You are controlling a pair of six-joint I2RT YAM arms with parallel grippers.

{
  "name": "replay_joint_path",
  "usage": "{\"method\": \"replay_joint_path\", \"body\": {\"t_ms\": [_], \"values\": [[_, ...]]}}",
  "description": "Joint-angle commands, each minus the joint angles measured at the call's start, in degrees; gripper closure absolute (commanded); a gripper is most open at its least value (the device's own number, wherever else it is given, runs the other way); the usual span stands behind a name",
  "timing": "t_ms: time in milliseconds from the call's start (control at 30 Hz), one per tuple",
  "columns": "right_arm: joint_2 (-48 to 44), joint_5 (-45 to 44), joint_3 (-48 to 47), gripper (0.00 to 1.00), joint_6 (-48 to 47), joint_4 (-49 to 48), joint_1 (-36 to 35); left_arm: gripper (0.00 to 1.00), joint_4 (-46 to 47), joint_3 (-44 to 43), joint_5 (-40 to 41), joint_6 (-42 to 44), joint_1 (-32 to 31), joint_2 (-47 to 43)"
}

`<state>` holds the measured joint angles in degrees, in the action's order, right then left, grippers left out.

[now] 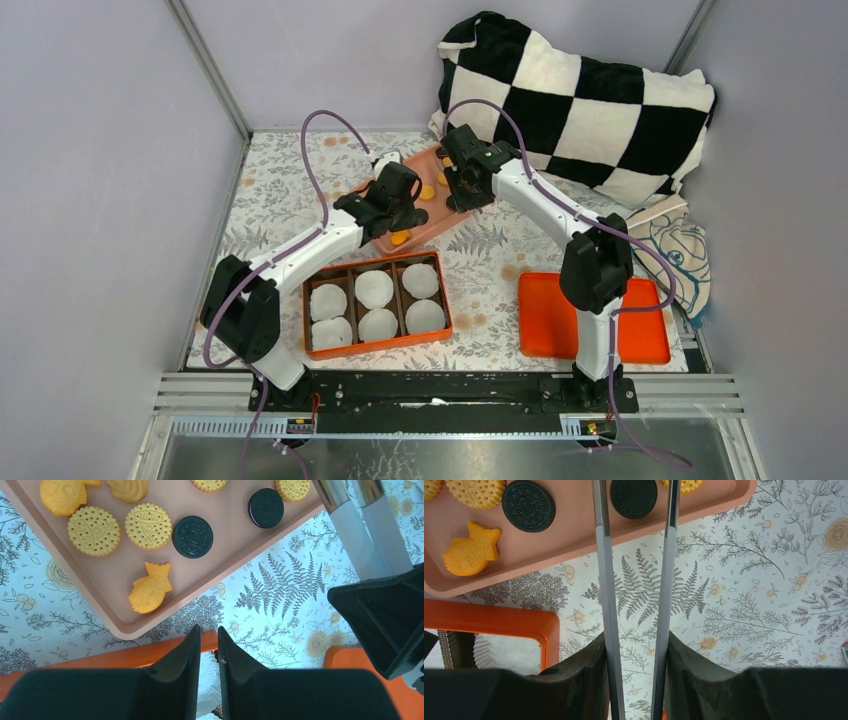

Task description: Pack the cookies

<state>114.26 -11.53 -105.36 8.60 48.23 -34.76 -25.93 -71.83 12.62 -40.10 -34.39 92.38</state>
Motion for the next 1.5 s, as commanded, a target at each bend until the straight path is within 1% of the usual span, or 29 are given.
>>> {"method": "replay_joint_path", "body": {"t_ms": [0,200,400,633,800,967,1300,1333,1467], "values": [[-3.38,1.15,0.12,0.58,-0.78,-0.19,0.19,0.78,0.73,1.13,1.02,1.58,0.3,-2.35],[-4.07,7.97,4.44,0.56,0.19,-1.33,-0.03,0.77,0.4,1.47,1.92,1.95,0.73,-3.21],[-7.71,14.27,10.96,0.56,2.21,-4.21,-1.3,0.77,0.03,1.33,1.91,1.94,1.71,-3.43],[-10.29,16.76,16.28,0.56,3.15,-6.64,-2.1,0.77,-0.05,1.86,1.88,1.95,2.7,-4.28],[-9.96,17.21,16.07,0.56,3.52,-7.03,-3.1,0.77,-0.19,2.16,1.87,2.04,3.23,-4.87],[-5.69,16.31,12.94,0.55,3.06,-3.82,-3.27,0.77,-0.15,2.98,1.62,2.04,3.81,-5.32],[-0.02,10.46,6.57,0.55,3.44,2.5,-4.25,0.77,-0.19,4.59,-0.07,1.42,5.39,-6.86],[0.71,9.35,5.76,0.57,3.6,3.28,-4.3,0.77,-0.71,4.34,0.1,1.12,5.39,-7.27],[1.73,7.49,4.02,0.68,3.81,4.03,-4.35,0.77,-3.45,4.05,2.06,0.39,5.39,-10.41]]}}
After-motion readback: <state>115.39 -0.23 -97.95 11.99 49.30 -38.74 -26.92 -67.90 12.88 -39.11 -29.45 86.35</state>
